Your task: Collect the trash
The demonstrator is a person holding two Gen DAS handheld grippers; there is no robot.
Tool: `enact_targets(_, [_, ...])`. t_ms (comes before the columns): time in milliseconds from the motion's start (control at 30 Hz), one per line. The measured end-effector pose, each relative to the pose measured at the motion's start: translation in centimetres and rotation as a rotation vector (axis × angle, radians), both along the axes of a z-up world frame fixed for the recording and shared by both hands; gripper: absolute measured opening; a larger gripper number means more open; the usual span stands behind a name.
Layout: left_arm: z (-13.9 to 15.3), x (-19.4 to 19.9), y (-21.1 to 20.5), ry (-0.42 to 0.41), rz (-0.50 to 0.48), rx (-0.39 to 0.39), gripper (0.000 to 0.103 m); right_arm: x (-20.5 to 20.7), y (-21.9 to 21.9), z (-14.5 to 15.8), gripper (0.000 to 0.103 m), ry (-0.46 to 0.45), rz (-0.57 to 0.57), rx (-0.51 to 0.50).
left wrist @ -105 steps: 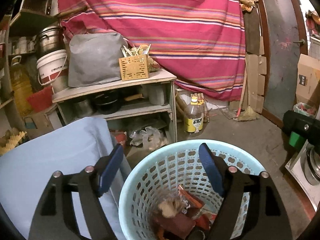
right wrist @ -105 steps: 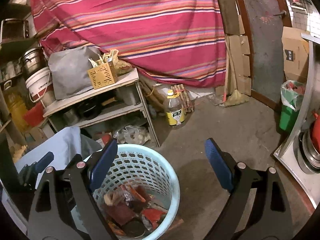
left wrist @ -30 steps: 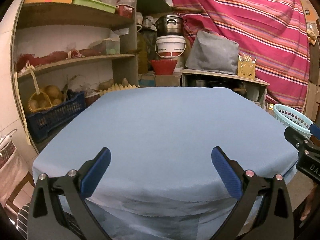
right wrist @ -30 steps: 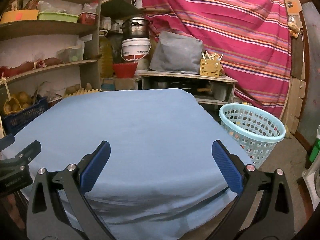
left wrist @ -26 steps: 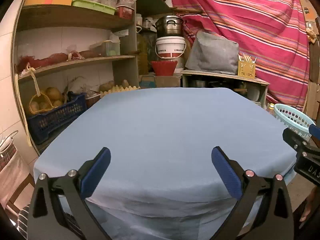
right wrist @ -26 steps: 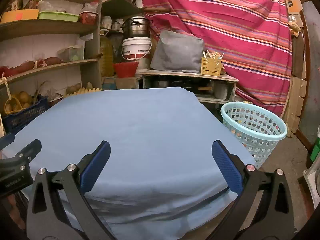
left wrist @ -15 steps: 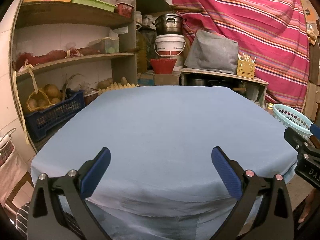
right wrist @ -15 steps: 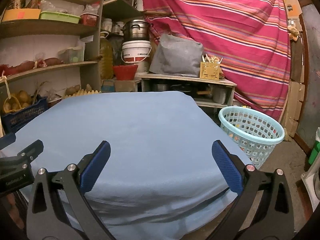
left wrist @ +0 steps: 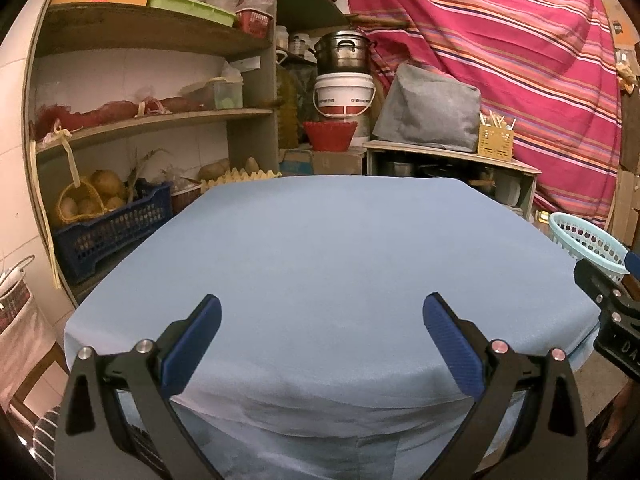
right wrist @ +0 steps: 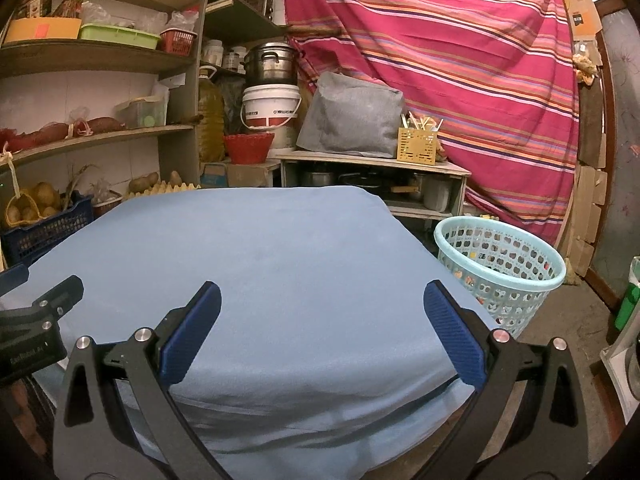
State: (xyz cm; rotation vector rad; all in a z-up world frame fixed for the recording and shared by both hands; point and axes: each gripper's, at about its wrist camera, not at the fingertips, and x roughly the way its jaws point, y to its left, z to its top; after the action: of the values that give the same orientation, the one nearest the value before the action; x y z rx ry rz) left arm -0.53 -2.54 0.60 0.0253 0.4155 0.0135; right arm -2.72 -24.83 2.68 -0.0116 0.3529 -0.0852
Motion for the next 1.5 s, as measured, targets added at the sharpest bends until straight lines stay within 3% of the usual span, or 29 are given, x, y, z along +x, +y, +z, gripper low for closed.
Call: enact_targets(1500, [0.03, -0.12, 0.05, -0.011, 0.0, 0.014, 0.098, 0.05, -0.11, 0.16, 0.099, -0.005, 0.0, -0.005])
